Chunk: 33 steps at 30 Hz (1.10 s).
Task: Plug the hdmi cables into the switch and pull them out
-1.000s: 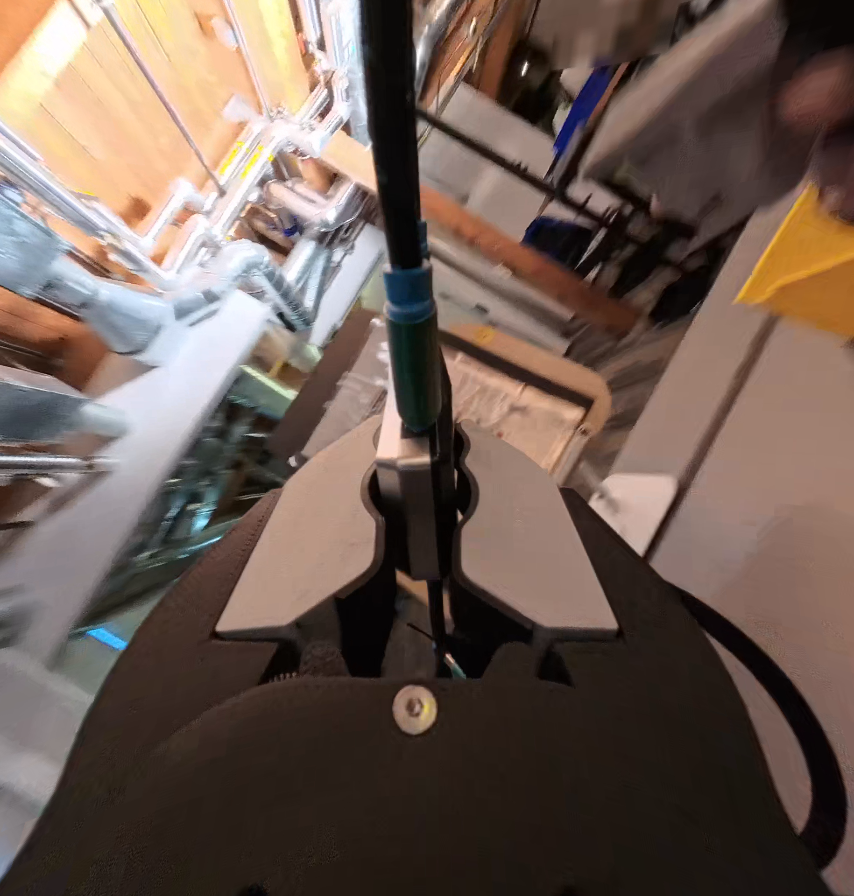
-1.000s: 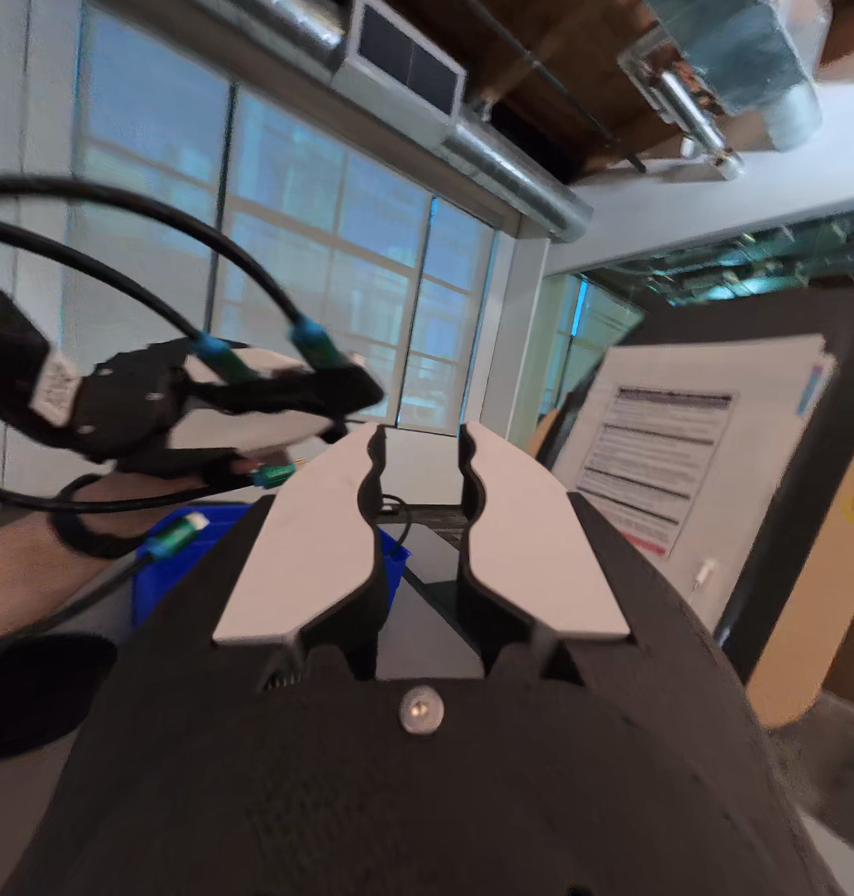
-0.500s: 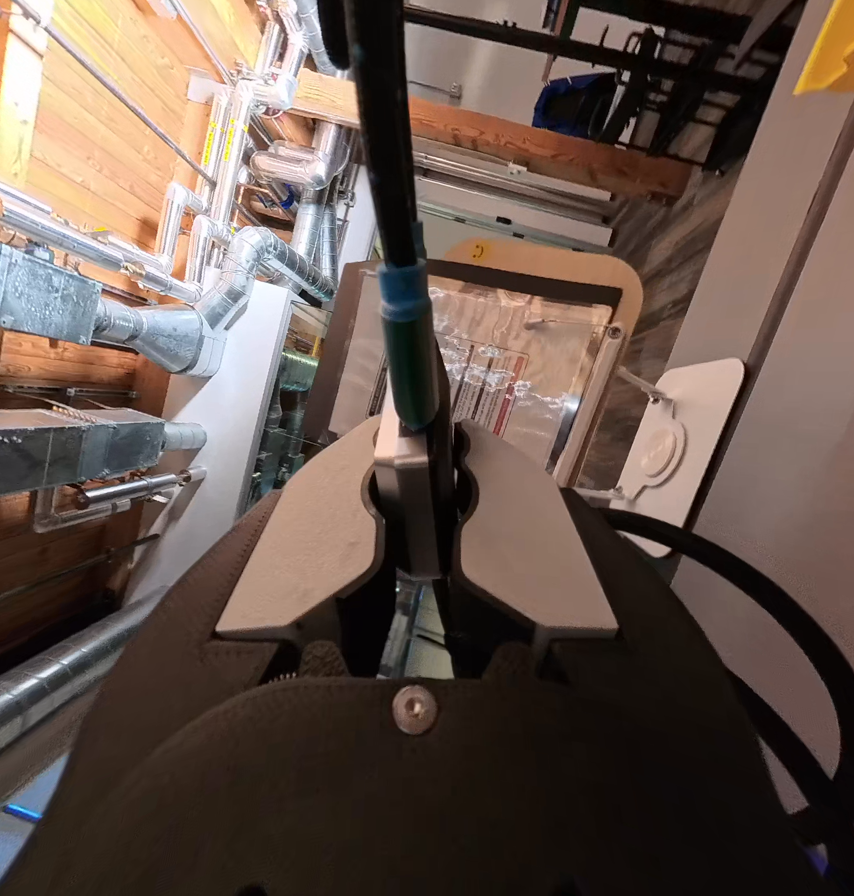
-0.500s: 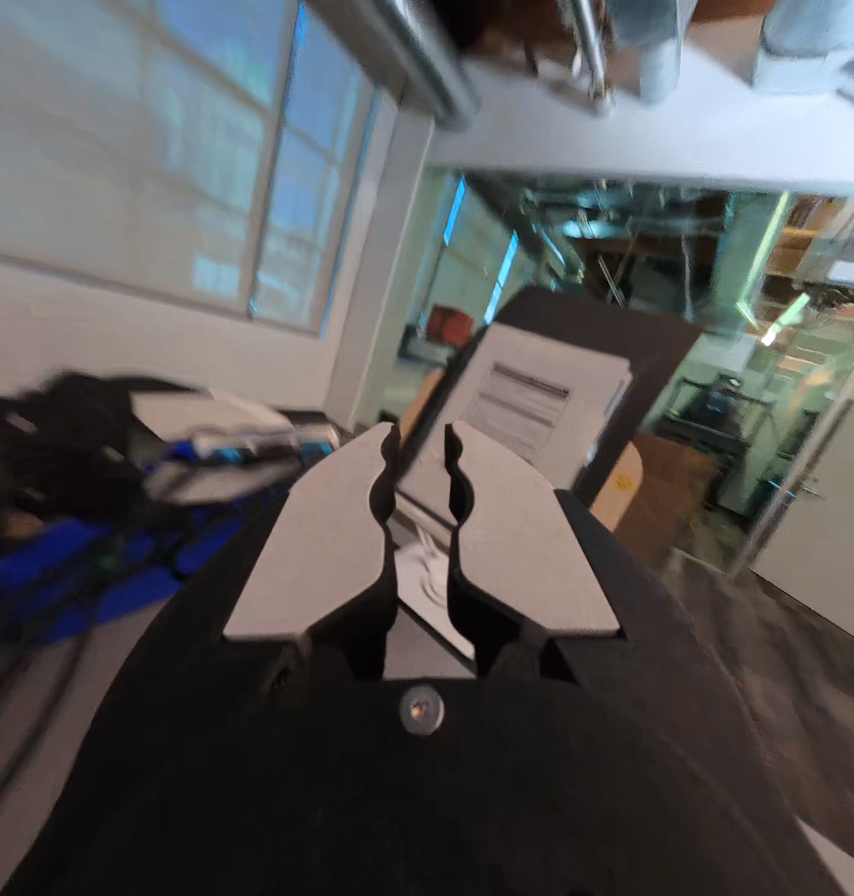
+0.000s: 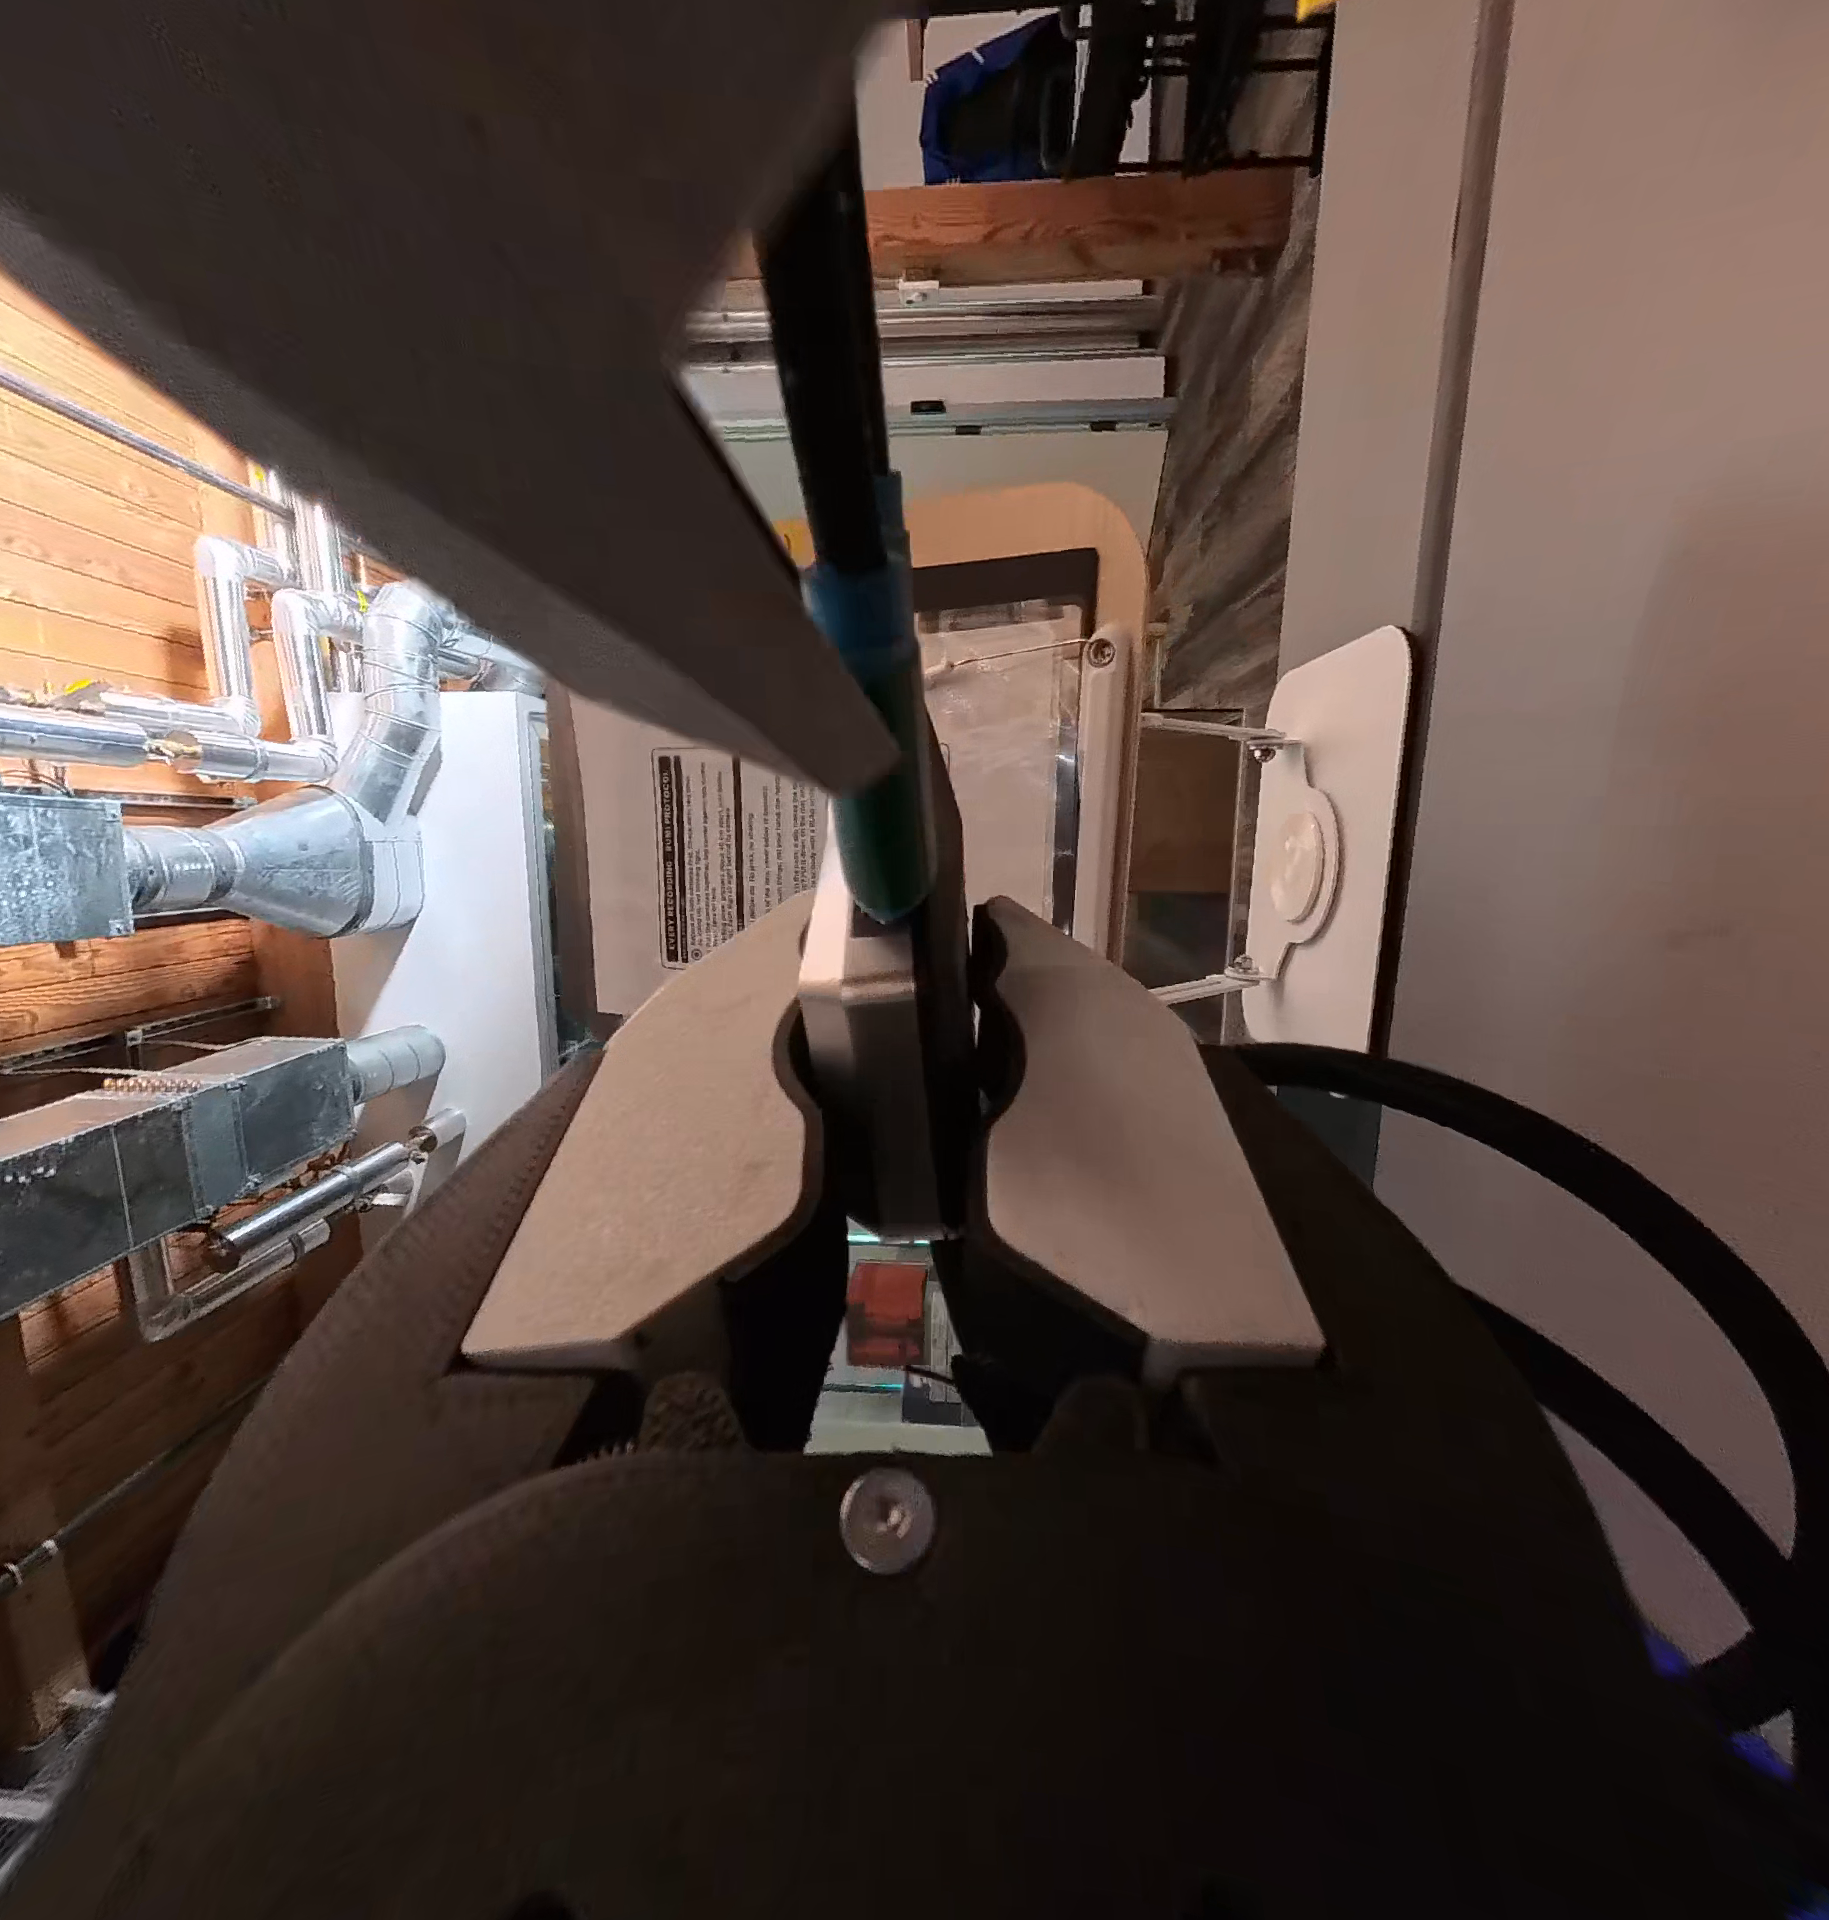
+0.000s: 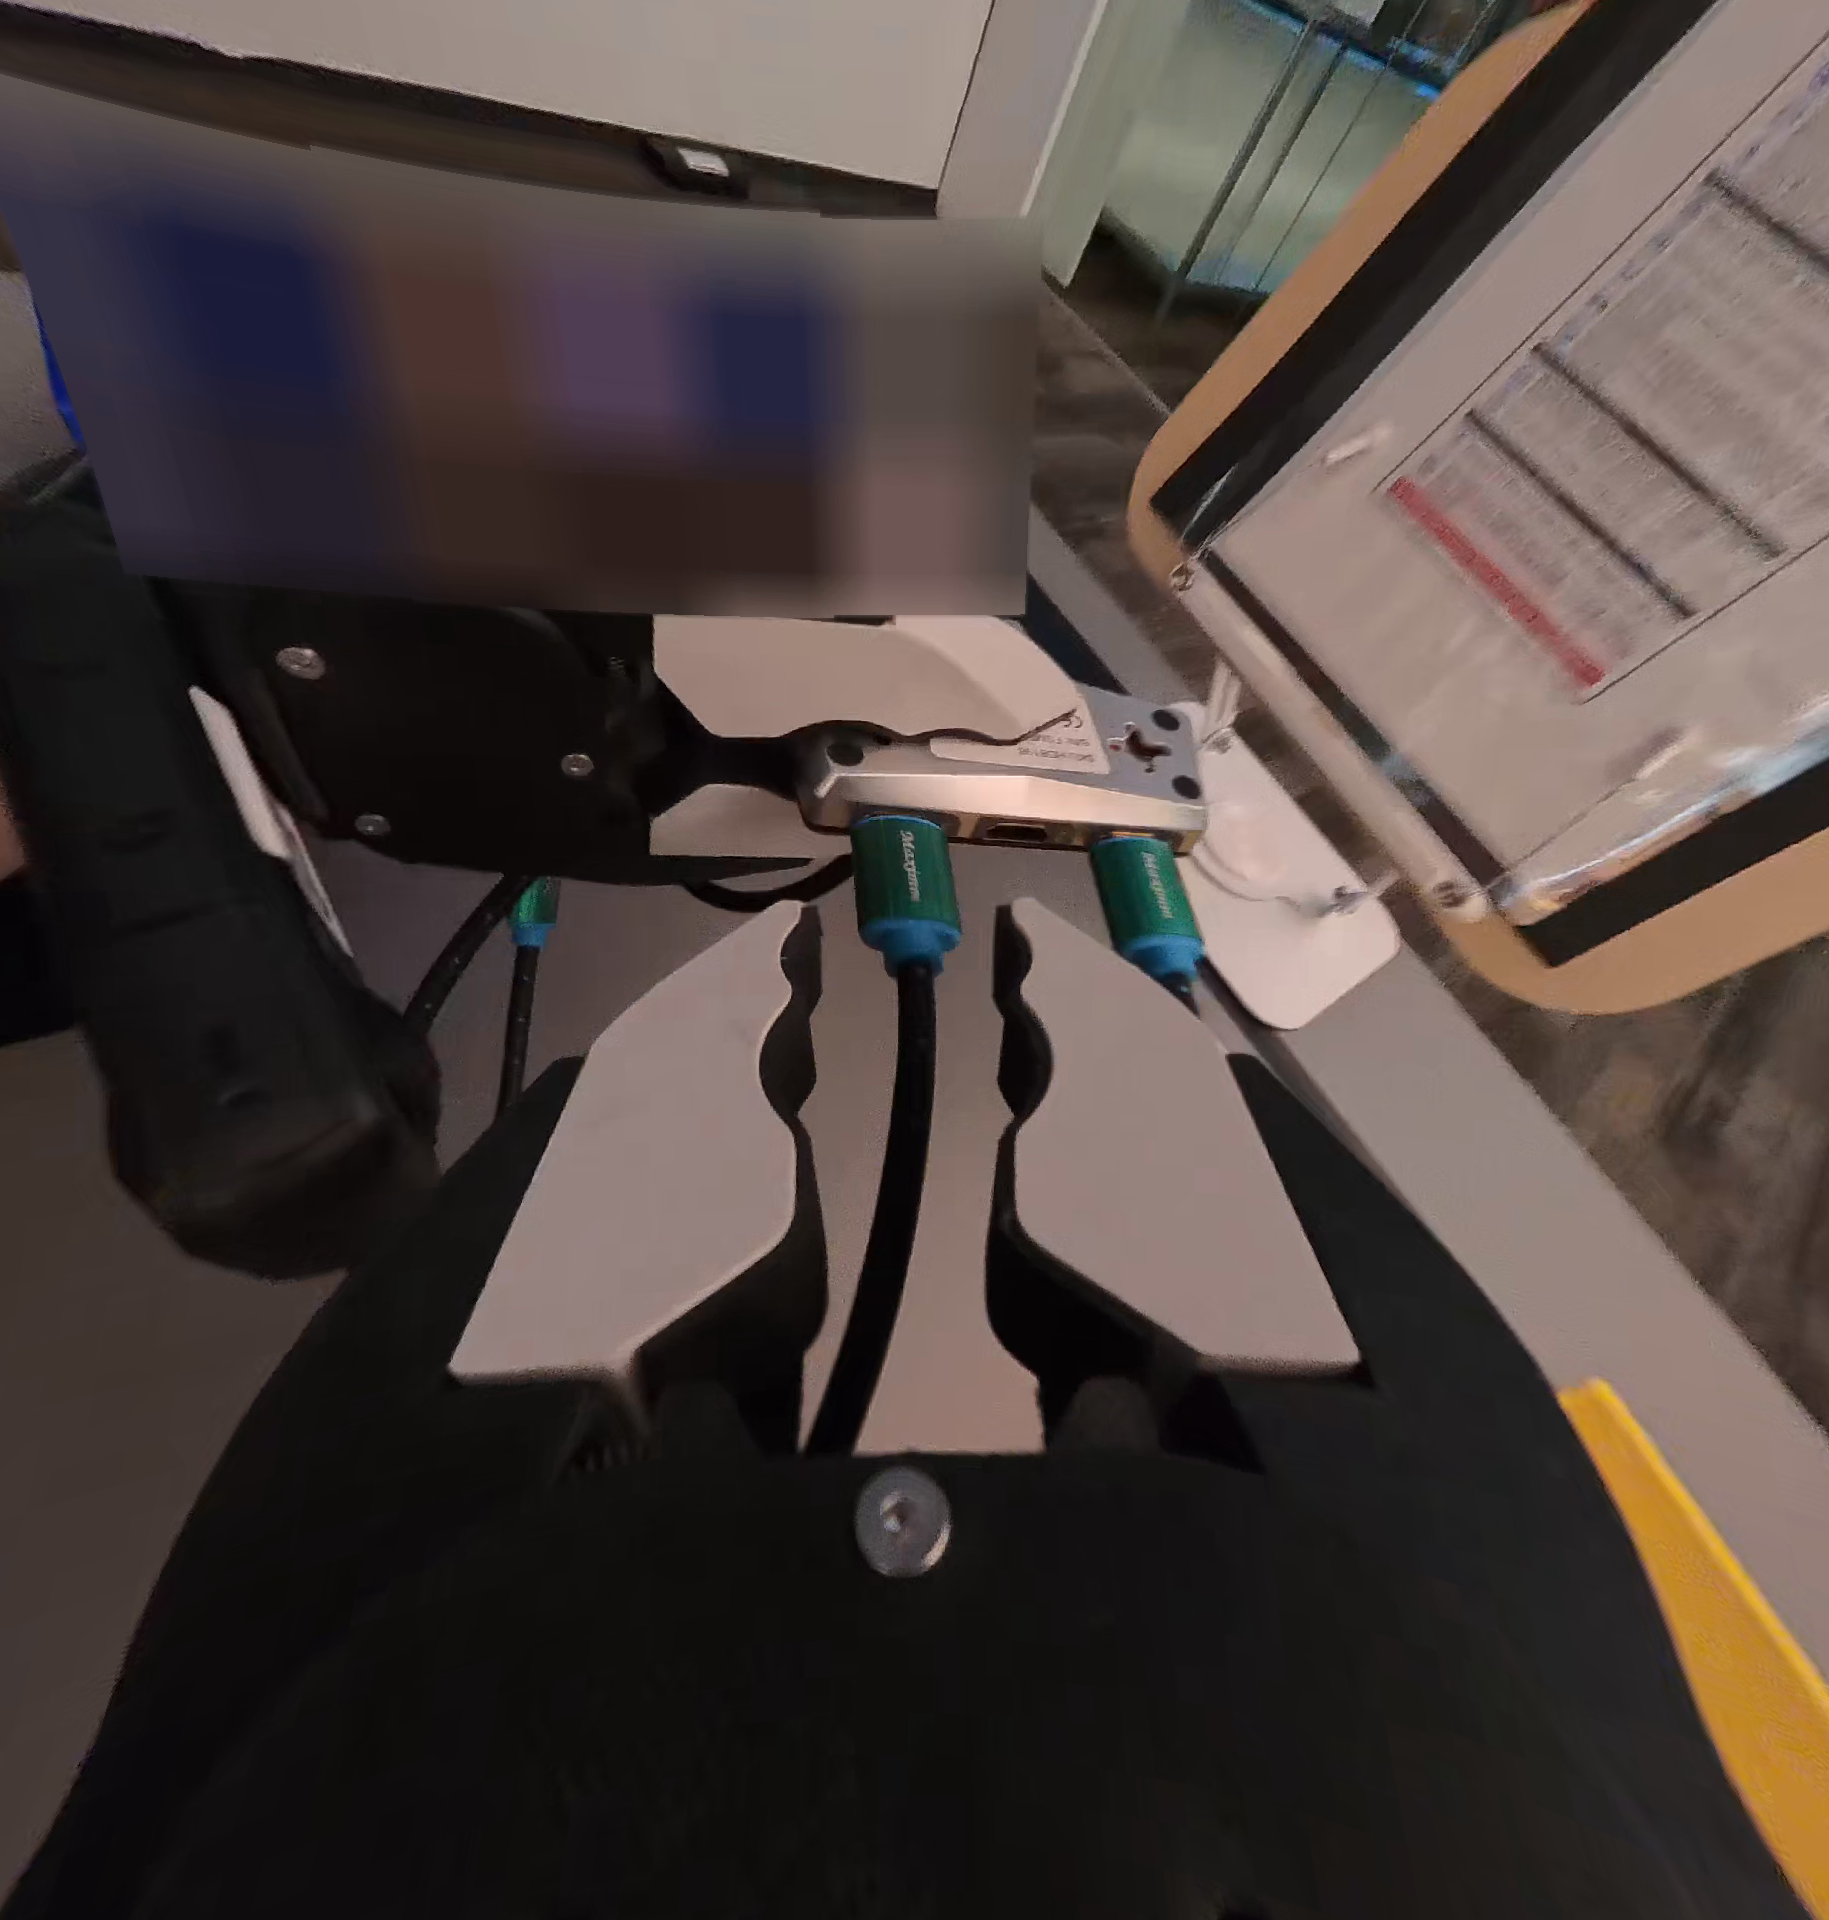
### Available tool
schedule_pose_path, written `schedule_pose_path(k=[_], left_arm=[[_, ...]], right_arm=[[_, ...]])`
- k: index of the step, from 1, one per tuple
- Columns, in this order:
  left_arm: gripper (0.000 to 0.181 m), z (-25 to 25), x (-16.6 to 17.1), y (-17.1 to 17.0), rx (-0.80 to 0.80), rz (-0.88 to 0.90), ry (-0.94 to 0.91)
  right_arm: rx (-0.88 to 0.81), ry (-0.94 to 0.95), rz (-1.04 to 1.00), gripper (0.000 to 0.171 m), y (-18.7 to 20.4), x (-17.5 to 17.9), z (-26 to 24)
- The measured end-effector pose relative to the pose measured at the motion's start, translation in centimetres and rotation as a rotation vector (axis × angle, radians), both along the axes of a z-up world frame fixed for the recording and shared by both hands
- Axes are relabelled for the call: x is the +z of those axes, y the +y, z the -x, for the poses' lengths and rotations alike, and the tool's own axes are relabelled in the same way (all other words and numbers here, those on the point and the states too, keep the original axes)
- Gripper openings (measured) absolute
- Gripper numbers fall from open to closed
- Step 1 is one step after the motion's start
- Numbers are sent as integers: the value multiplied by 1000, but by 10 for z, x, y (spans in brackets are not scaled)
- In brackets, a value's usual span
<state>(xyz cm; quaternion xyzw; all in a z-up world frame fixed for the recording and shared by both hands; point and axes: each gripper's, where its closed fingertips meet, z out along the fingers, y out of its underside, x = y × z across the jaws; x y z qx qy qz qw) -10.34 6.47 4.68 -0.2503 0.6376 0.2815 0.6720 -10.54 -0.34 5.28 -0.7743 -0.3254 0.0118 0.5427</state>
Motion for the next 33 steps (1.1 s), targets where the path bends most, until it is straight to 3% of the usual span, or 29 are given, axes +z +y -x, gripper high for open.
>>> schedule_pose_path(k=[5,11,22,27,31,33], left_arm=[[22,-3,-5,2,10,-24,23],[22,-4,-10,4,27,-23,41],[22,-20,-22,-9,-77,-16,84],[22,-20,-14,-5,-43,13,4],[23,23,-12,52,218,126,-57],[22,36,-10,58,156,150,-54]], right_arm=[[8,54,54,22,11,-14,-1],[27,96,84,22,15,-20,-2],[94,-10,195,22,1,-30,-11],[48,52,167,22,5,-22,-13],[-11,72,48,22,-5,10,-26],[-24,66,7,22,-15,26,-36]])
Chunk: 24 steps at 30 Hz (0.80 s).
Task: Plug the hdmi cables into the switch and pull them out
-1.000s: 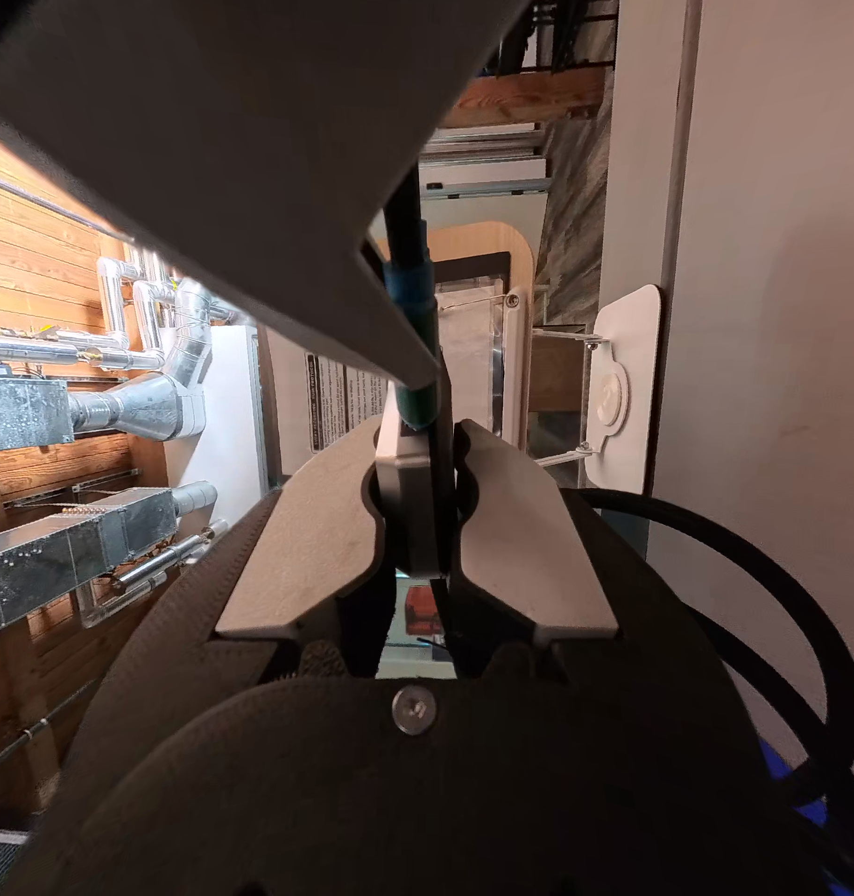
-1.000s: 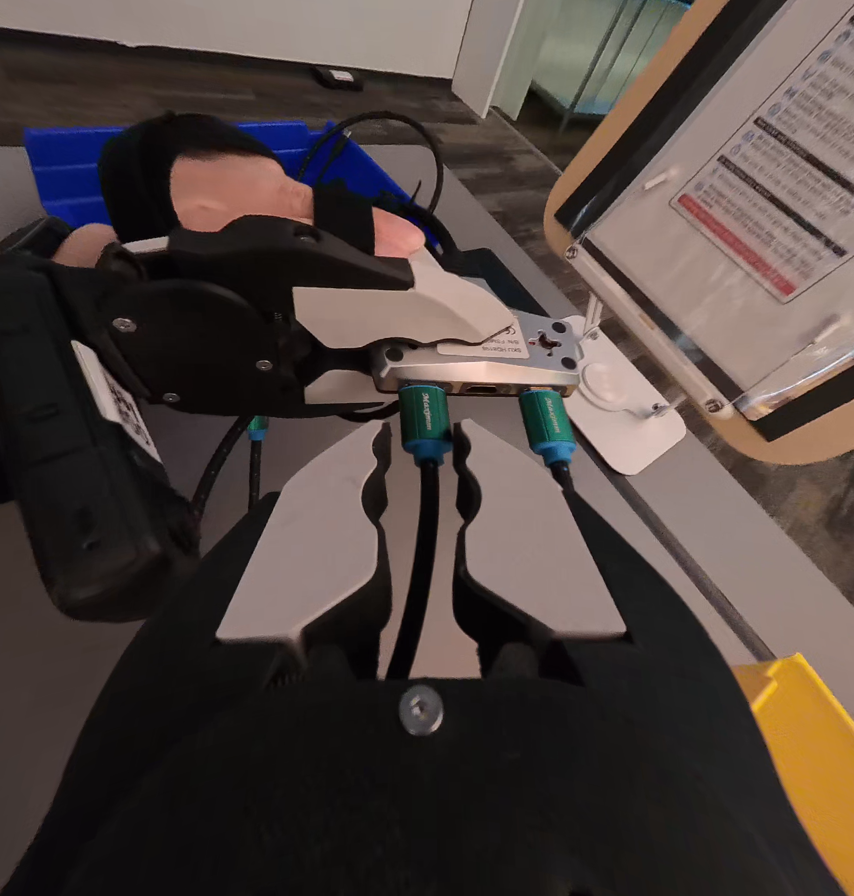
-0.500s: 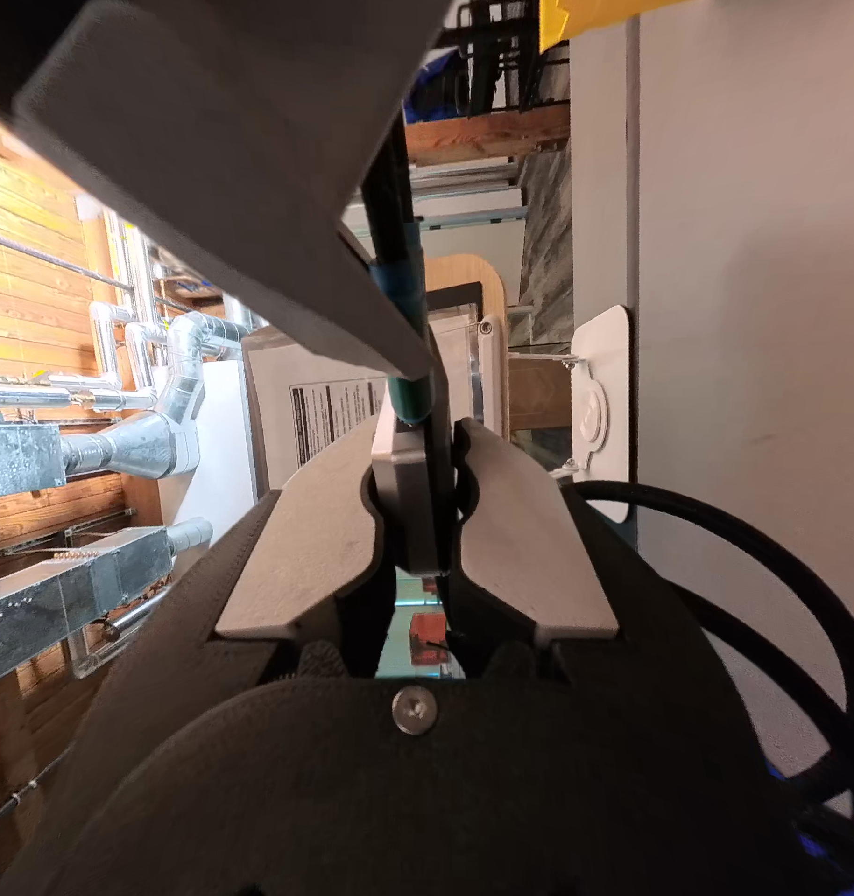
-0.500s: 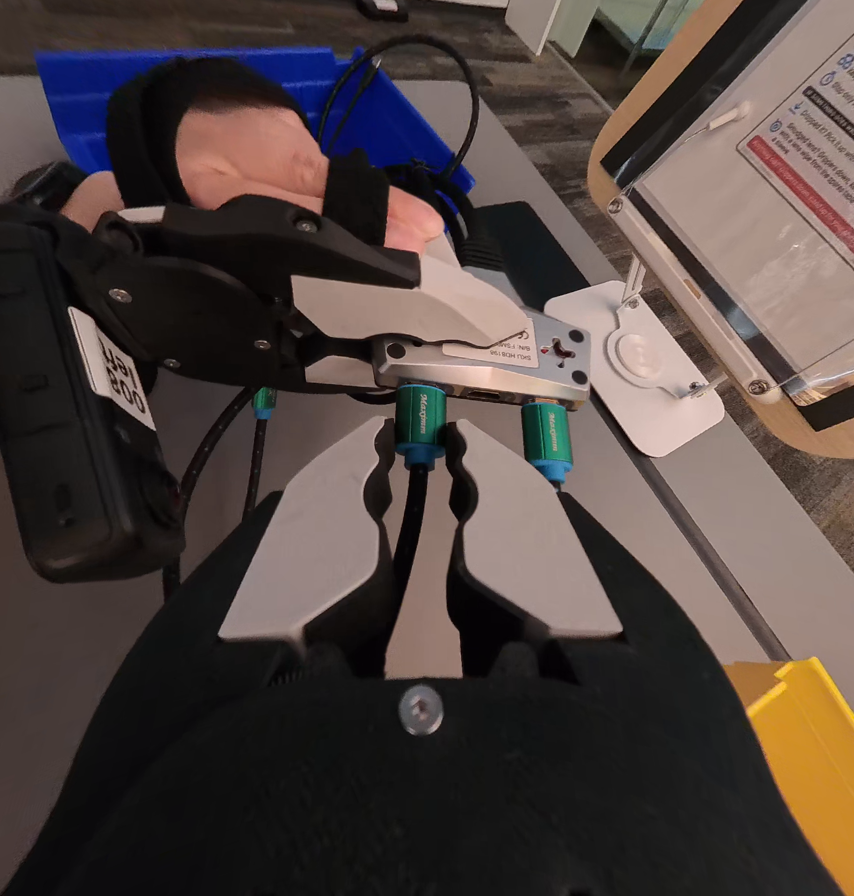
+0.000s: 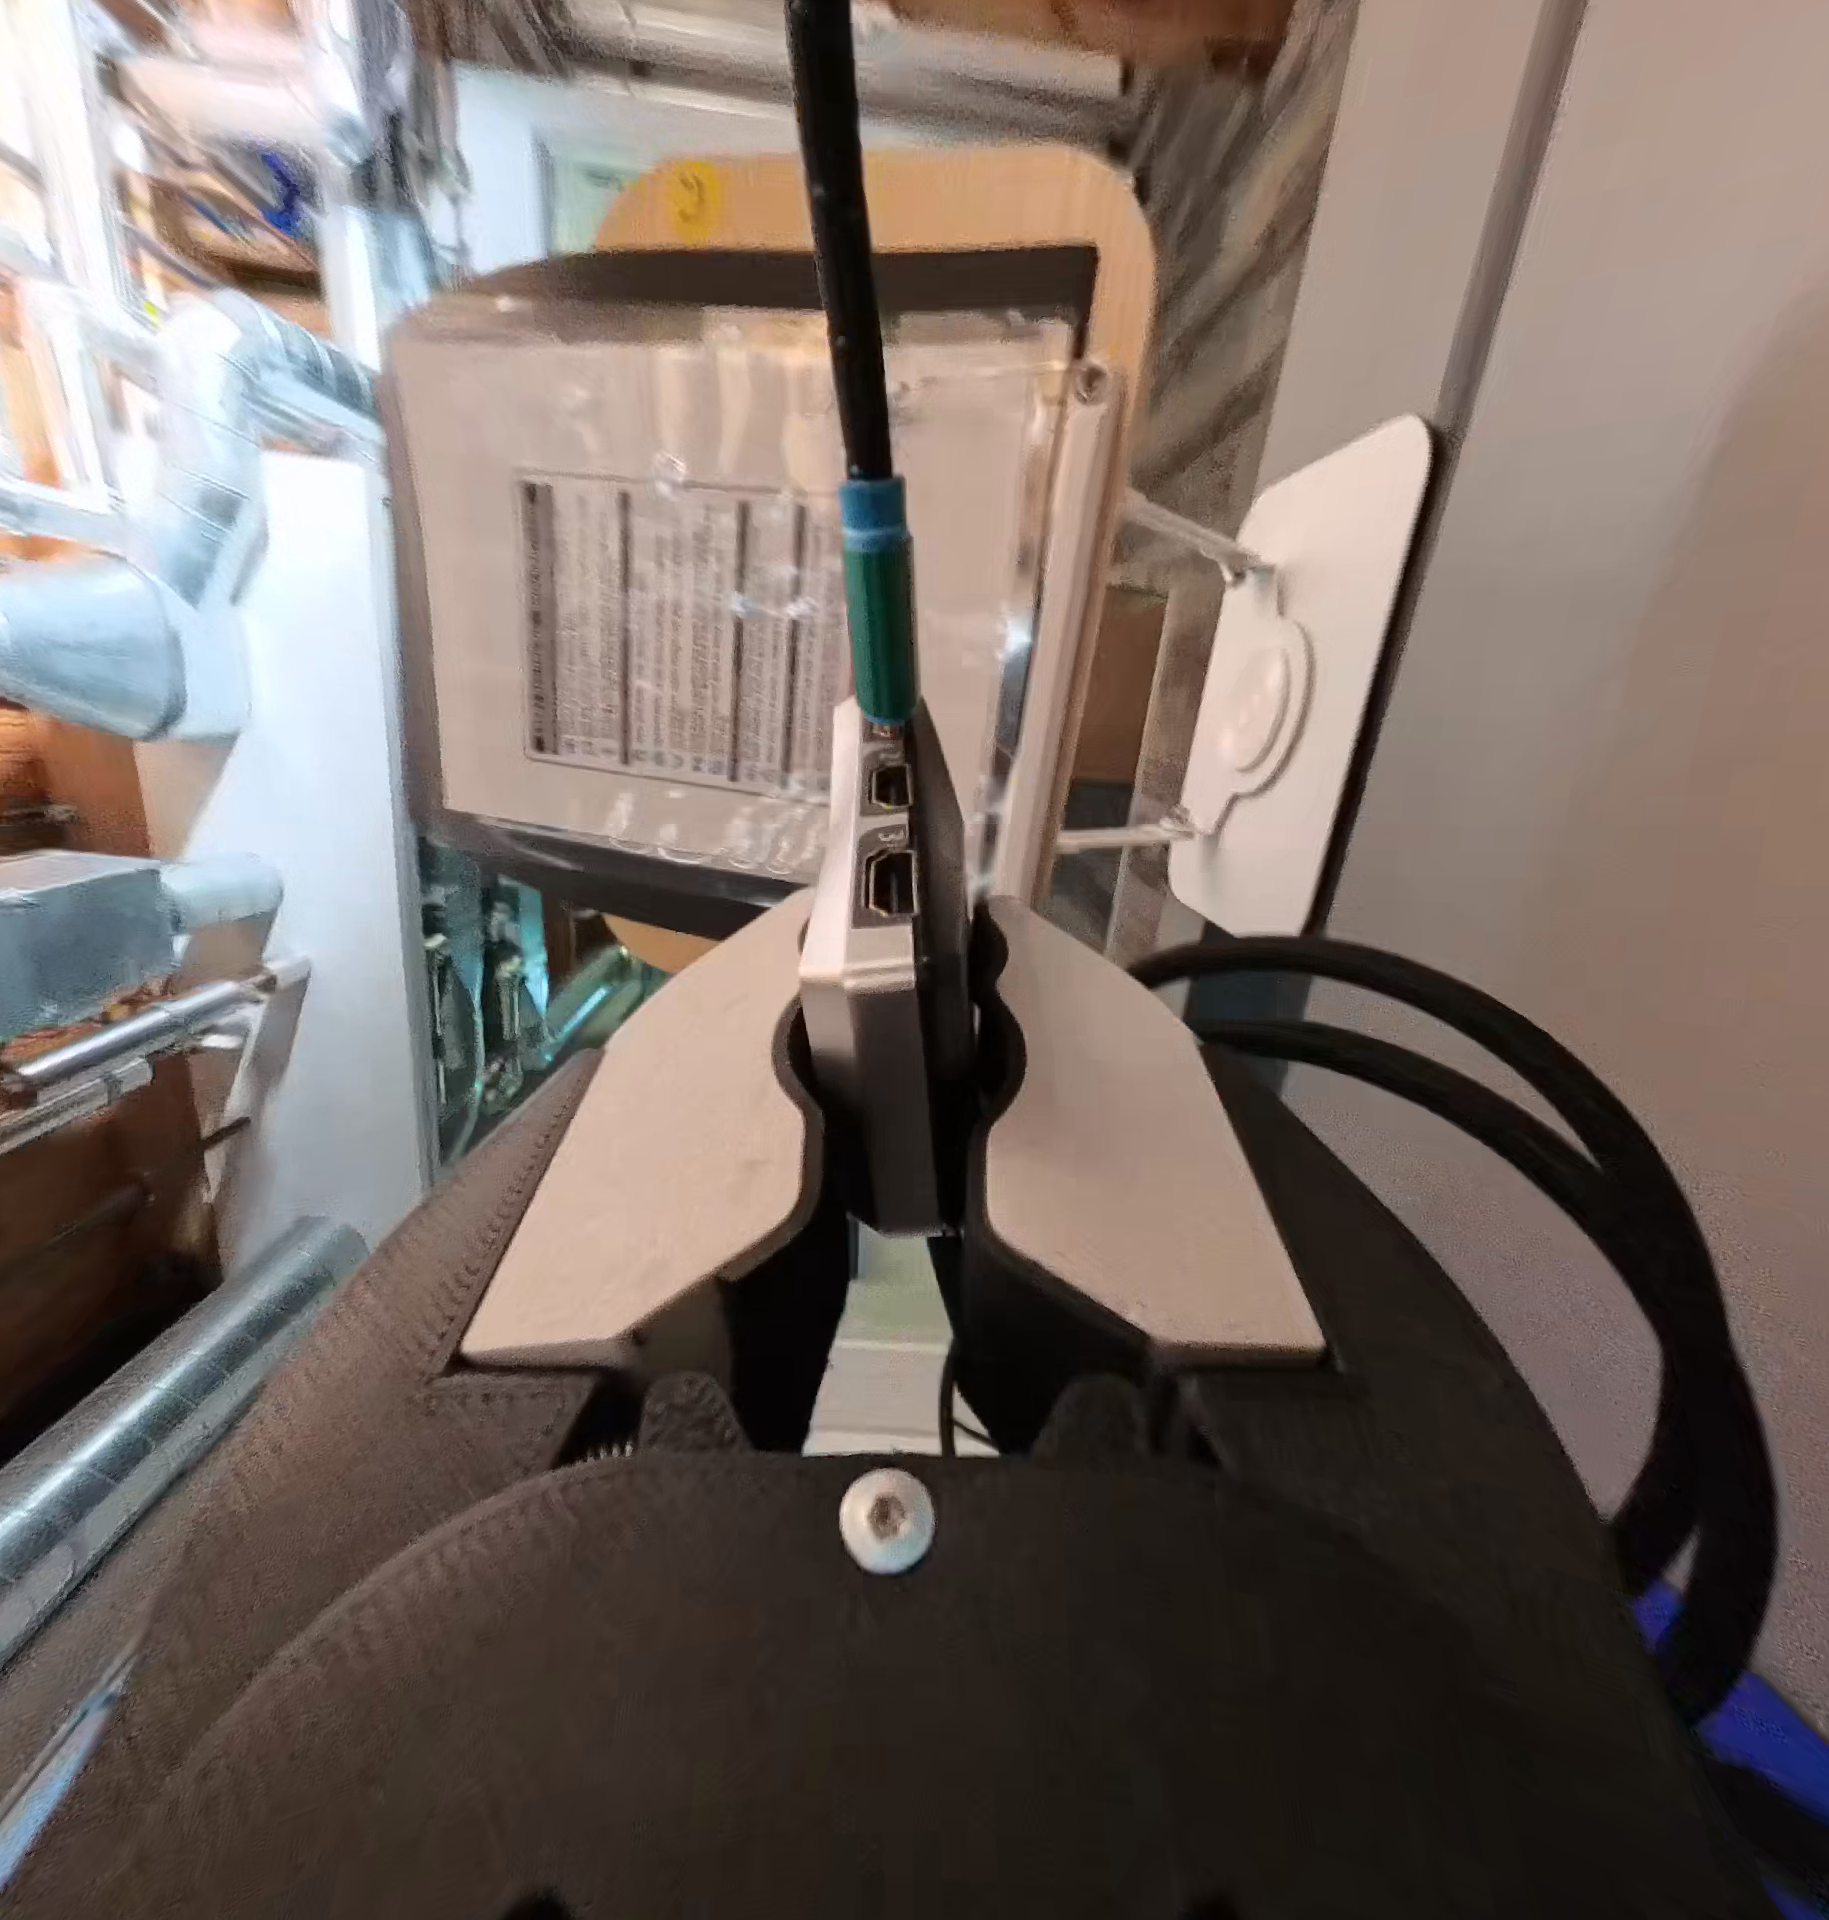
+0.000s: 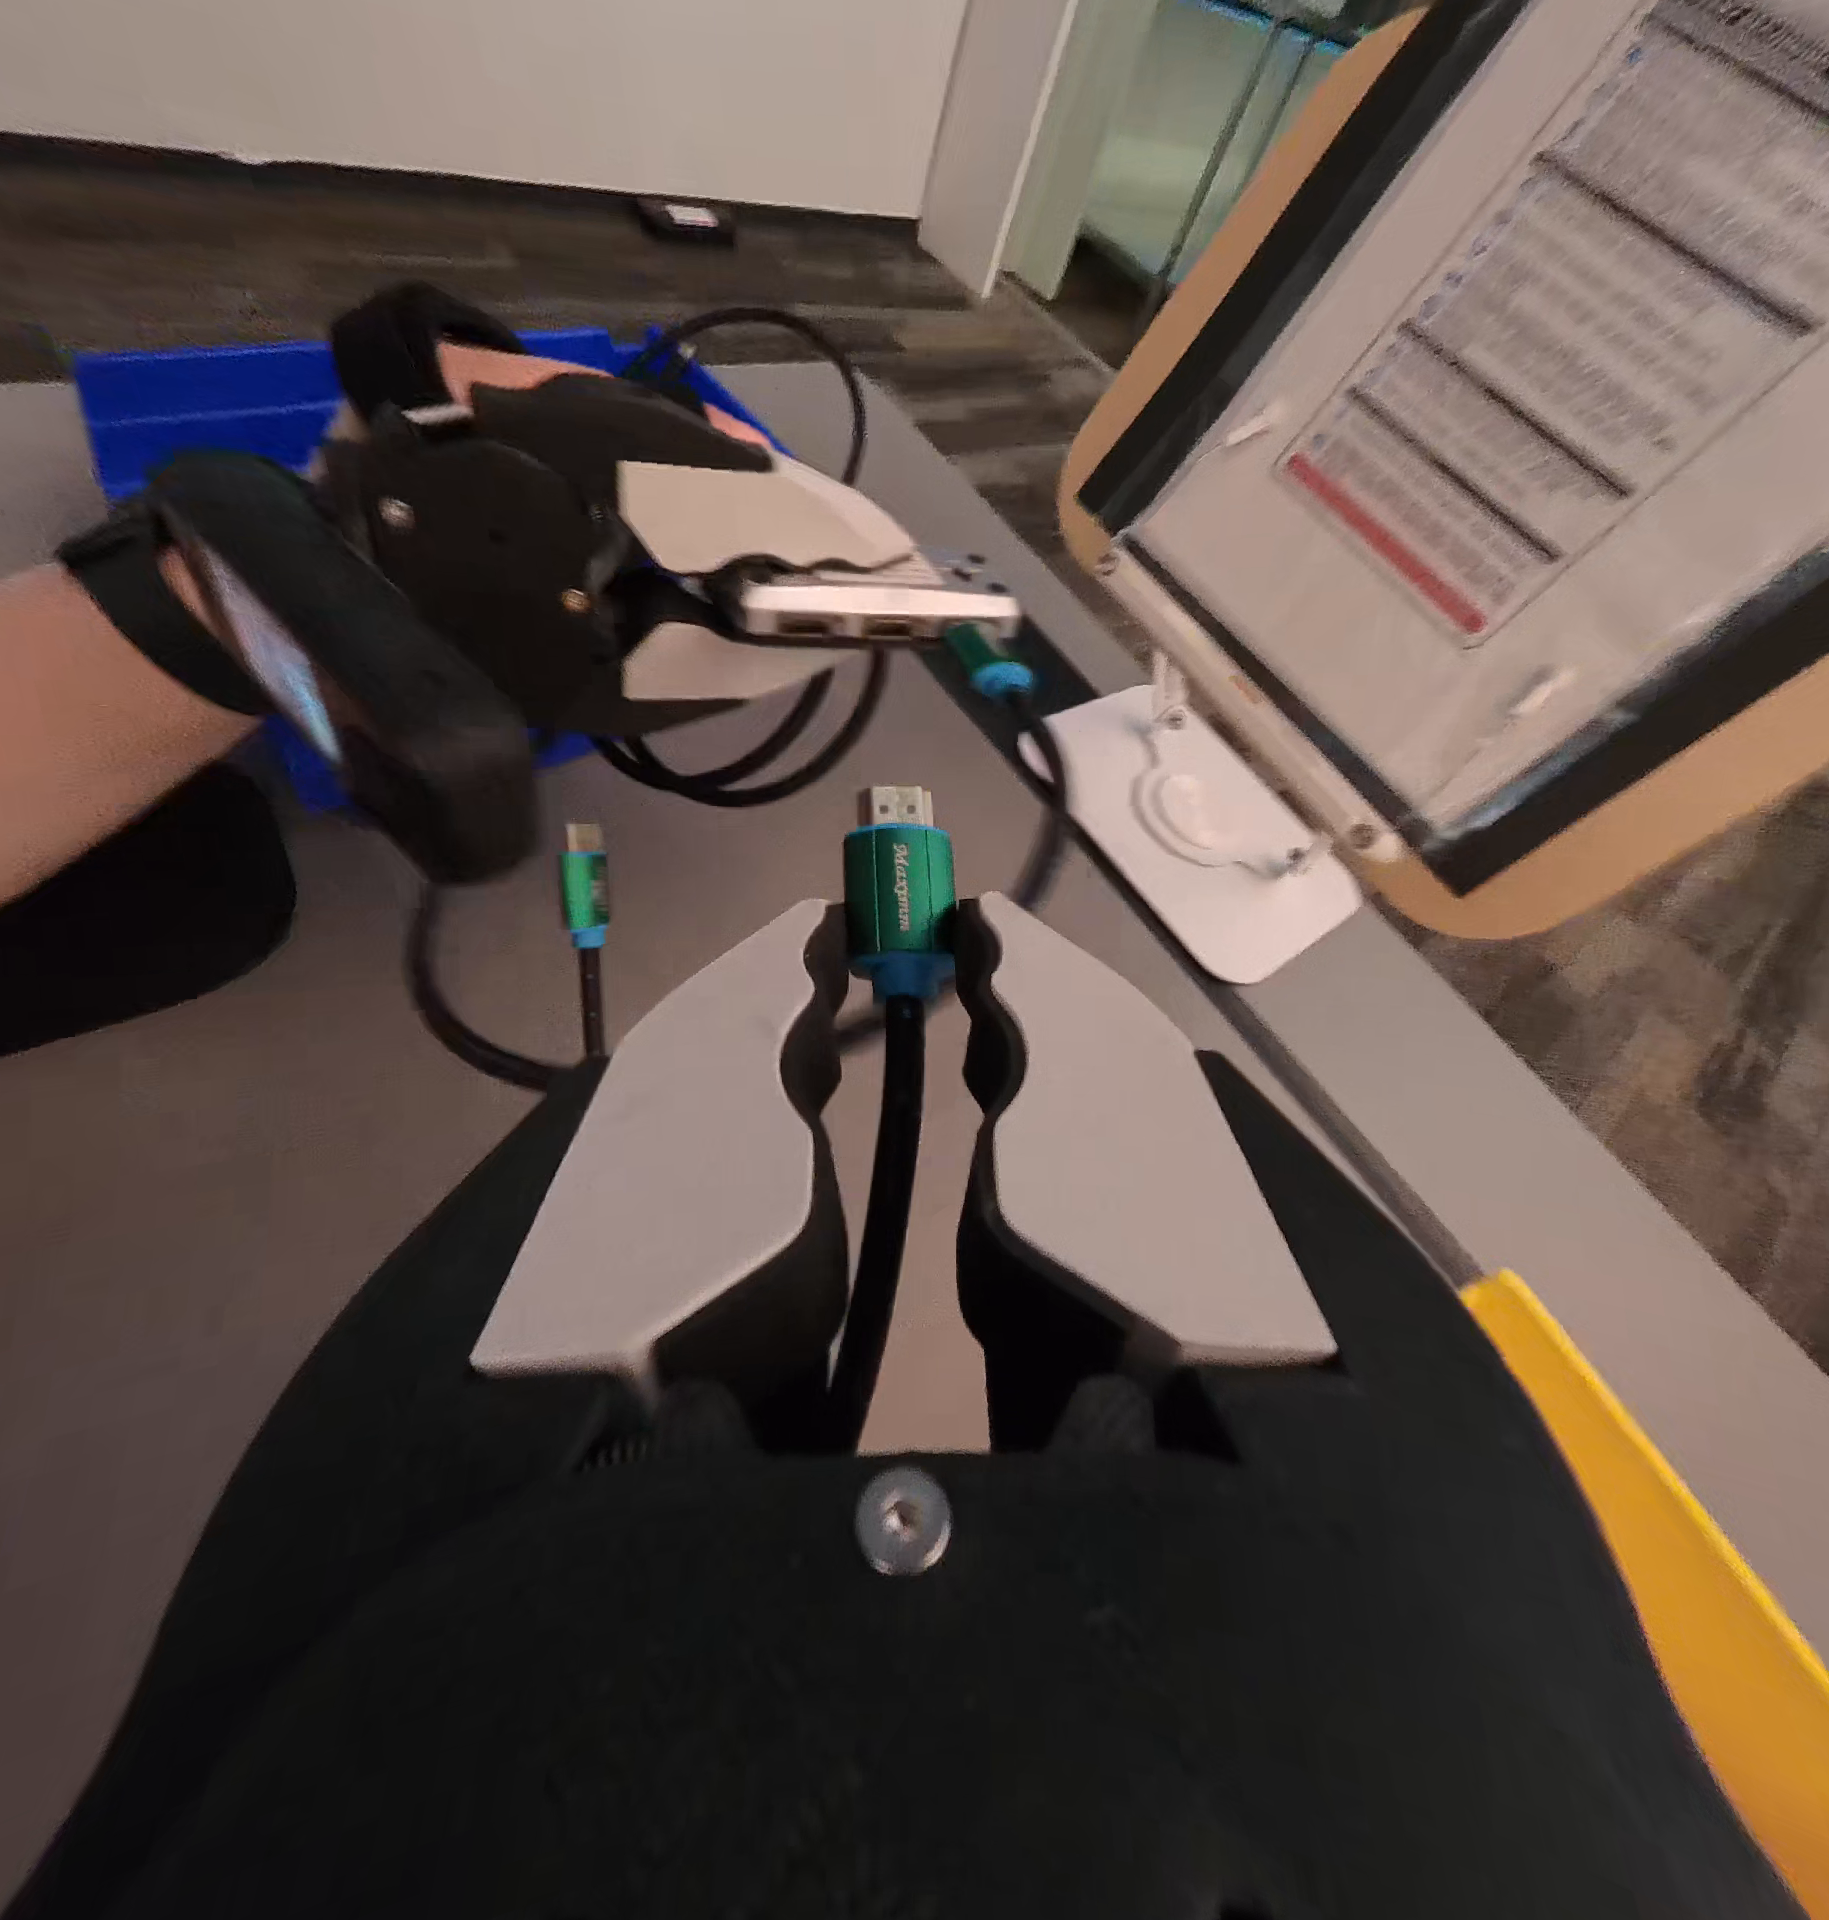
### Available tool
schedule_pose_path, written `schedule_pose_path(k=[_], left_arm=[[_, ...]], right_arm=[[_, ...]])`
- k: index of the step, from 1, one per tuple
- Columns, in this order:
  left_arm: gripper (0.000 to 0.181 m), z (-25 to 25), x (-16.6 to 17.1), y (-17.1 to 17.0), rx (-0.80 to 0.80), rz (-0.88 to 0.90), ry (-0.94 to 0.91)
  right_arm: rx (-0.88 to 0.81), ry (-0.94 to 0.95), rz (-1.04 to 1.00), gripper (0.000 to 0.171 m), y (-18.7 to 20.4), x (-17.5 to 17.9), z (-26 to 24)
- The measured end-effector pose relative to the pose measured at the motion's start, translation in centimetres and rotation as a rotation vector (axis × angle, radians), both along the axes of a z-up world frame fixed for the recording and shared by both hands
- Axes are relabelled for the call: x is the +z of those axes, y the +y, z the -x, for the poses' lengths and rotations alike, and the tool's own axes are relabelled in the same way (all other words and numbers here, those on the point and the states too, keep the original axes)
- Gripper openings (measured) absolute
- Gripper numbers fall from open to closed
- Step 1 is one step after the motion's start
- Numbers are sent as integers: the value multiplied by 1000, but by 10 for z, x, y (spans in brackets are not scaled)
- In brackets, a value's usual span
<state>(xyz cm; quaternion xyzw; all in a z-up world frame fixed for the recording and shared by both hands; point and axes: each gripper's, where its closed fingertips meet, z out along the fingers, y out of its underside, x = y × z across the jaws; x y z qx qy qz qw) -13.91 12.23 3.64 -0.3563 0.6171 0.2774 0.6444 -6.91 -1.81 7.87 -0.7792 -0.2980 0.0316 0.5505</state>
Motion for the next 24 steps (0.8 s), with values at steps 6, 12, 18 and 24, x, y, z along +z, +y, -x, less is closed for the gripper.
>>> schedule_pose_path(k=[6,12,18,24], left_arm=[[22,-12,25,-24,-103,72,-151],[22,4,54,-31,-135,213,-332],[21,10,73,-46,-186,253,-381],[22,-1,67,-55,-202,259,-333]], right_arm=[[92,31,-148,22,-37,51,-19],[-79,11,-204,22,-73,69,-118],[-177,-55,-325,22,-96,58,-211],[-99,-110,-234,22,-102,4,-244]])
